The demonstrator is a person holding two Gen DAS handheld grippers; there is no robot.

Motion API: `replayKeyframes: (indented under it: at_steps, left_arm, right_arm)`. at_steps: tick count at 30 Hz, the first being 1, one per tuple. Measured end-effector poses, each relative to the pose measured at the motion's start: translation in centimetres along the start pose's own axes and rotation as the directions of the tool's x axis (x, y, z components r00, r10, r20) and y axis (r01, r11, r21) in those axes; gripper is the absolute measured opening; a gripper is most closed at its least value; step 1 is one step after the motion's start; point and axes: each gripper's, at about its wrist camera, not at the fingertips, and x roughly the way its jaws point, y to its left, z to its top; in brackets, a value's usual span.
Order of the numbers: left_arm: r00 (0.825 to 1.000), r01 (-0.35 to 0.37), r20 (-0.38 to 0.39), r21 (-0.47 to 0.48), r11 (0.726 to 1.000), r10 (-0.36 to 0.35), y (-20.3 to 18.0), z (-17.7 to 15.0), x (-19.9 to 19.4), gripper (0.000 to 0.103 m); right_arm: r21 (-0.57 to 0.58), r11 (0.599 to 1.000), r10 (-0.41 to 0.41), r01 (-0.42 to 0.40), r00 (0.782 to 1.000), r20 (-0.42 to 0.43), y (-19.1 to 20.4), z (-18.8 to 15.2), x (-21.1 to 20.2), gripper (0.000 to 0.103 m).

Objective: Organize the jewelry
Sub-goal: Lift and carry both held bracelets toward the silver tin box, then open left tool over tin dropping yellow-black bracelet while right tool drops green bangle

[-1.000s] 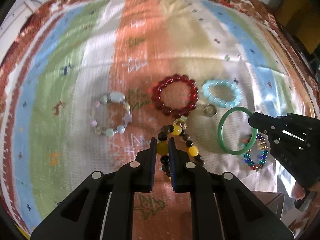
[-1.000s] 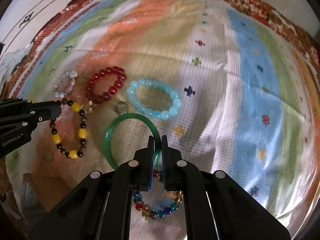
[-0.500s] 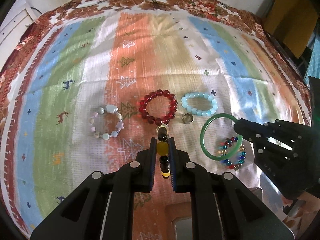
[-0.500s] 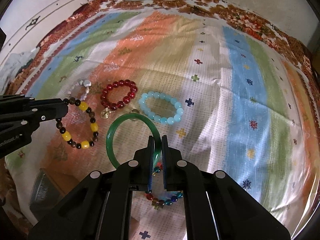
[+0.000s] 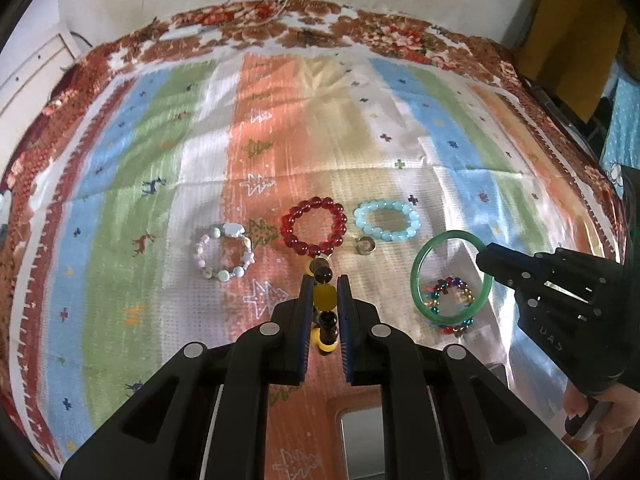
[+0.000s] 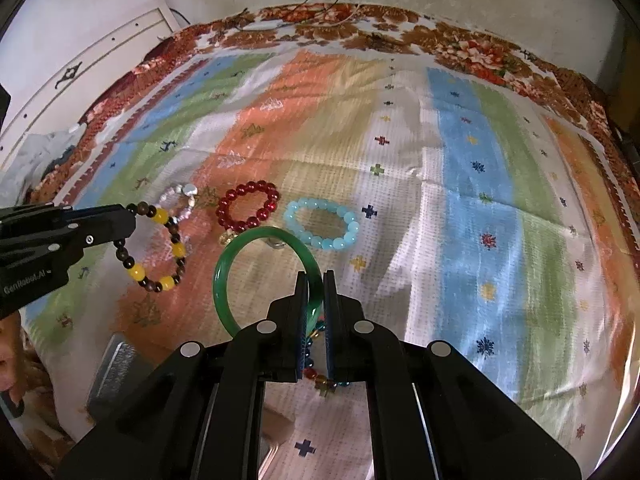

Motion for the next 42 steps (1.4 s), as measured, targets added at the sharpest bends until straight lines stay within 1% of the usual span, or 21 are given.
replayKeyframes:
  at_steps: [7, 12, 19, 25, 28, 35, 42]
  left_arm:
    - [0.997, 0.027, 0.069, 0.014, 1.000, -0.028, -1.3, -0.5, -2.6, 0.011]
    - [0.994, 0.055, 0.098, 0.025, 0.998, -0.057, -1.8, -0.9, -4.0, 0.011]
    - [0.989, 0.065, 0.134, 0.036, 0.997, -0.069, -2.3, -1.4, -5.4, 0.011]
    - [0.981, 0.083, 0.171, 0.036, 0.996, -0.088, -2.3, -2.3, -7.2, 0.011]
    - [0.979, 0.100, 0.177, 0.036, 0.994, -0.105, -2.4, -3.2, -7.8, 0.011]
    - [0.975, 0.113, 0.188, 0.054, 0.992, -0.121, -3.0, -4.9, -8.8, 0.011]
    - [0.973, 0.125, 0.186, 0.063, 0.990, -0.135, -3.6, -6.5, -9.3, 0.011]
  right_arm:
    - [0.005, 1.000, -0.006, 0.006, 0.999, 0.047, 0.3, -0.6, -2.1, 0.008]
    - [-0.003, 1.000, -0.002, 0.002, 0.998, 0.069, 0.7, -1.4, -3.3, 0.008]
    - [-0.021, 1.000, -0.002, 0.004, 0.993, 0.118, 1.3, -2.0, -4.9, 0.008]
    - [-0.018, 1.000, 0.008, -0.006, 0.991, 0.130, 1.4, -2.6, -5.7, 0.008]
    - [-0.022, 1.000, 0.014, -0.012, 0.991, 0.134, 1.5, -3.0, -6.1, 0.008]
    - [-0.034, 0.999, 0.035, -0.030, 0.989, 0.143, 2.3, -4.5, -7.3, 0.008]
    - [-0.052, 0.998, 0.046, -0.040, 0.990, 0.135, 3.0, -6.1, -8.0, 0.008]
